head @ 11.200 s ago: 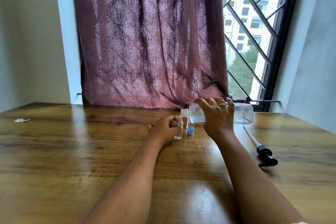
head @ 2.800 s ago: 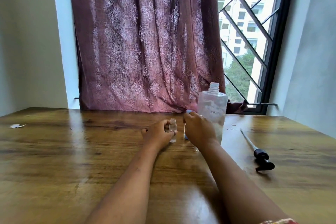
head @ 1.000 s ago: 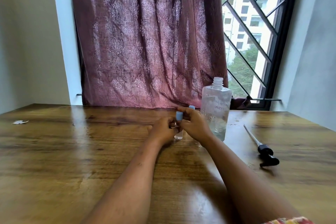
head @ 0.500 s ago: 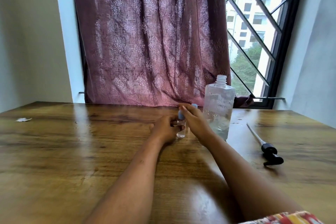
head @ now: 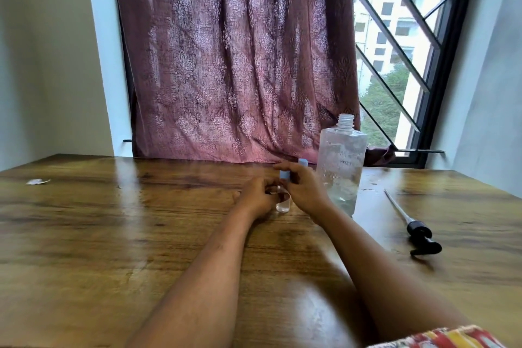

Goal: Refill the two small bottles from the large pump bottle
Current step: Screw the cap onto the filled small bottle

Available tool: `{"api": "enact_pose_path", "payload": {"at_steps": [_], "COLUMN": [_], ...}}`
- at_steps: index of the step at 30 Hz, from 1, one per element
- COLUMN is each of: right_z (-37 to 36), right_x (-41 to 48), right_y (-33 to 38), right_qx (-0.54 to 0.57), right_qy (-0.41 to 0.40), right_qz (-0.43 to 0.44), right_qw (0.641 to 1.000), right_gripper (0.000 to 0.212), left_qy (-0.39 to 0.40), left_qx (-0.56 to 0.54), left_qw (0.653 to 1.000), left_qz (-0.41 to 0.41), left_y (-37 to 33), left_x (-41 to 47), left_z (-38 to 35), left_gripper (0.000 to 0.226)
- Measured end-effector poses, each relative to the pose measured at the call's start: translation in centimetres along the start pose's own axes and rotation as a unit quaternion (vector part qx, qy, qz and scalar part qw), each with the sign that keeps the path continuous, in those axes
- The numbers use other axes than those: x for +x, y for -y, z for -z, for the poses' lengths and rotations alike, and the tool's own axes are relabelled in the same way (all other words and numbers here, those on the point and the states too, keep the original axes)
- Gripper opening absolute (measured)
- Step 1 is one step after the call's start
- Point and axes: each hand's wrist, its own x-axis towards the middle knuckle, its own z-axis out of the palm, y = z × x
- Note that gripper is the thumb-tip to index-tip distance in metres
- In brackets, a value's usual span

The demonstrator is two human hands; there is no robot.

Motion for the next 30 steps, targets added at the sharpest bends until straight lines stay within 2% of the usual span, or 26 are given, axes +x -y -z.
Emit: {"api": "enact_pose_path", "payload": {"at_steps": [5, 8, 11, 14, 17, 22, 24, 28, 30], "right_z": [0.3, 0.2, 0.6, 0.7, 0.2, -1.0, -1.3, -1.4, -1.7], "right_x": [0.3, 0.2, -0.3, -0.8, -1.0, -0.6, 0.0, 1.9, 2.6], "right_y": [-0.1, 0.1, 0.4, 0.4, 0.0, -0.3, -0.3, -0.4, -0.7], "right_qx": [-0.006, -0.026, 0.000, 0.035, 0.023, -0.035, -0.054, -0.123, -0.144], "right_qy": [-0.053, -0.074, -0.087, -0.073, -0.043, -0.043, -0.043, -0.006, 0.009], "right_qz": [0.009, 0.009, -0.002, -0.017, -0.045, -0.075, -0.082, -0.083, -0.091], "right_qw": [0.999, 0.997, 0.996, 0.997, 0.998, 0.996, 0.994, 0.989, 0.985], "right_gripper": [0.041, 0.036, 0.039, 0.048, 0.050, 0.034, 0.036, 0.043, 0.041], "left_qy": [0.011, 0.006, -0.003, -0.025, -0.076, -0.128, -0.134, -0.127, -0.148], "left_qx": [0.012, 0.059, 0.047, 0.052, 0.077, 0.110, 0.120, 0.201, 0.215], "left_qw": [1.000, 0.998, 0.999, 0.998, 0.993, 0.985, 0.983, 0.968, 0.960], "left_qz": [0.011, 0.032, 0.025, 0.029, 0.038, 0.029, 0.031, 0.080, 0.102], "left_y": [-0.5, -0.7, -0.6, -0.7, -1.4, -1.2, -1.3, -2.0, -2.0], "left_x": [-0.3, -0.4, -0.6, -0.7, -1.2, -1.3, -1.5, -2.0, -2.1], "left_z": [0.0, -0.1, -0.2, 0.1, 0.4, 0.4, 0.3, 0.6, 0.8], "left_gripper": [0.037, 0.032, 0.040, 0.045, 0.057, 0.044, 0.043, 0.069, 0.072]}}
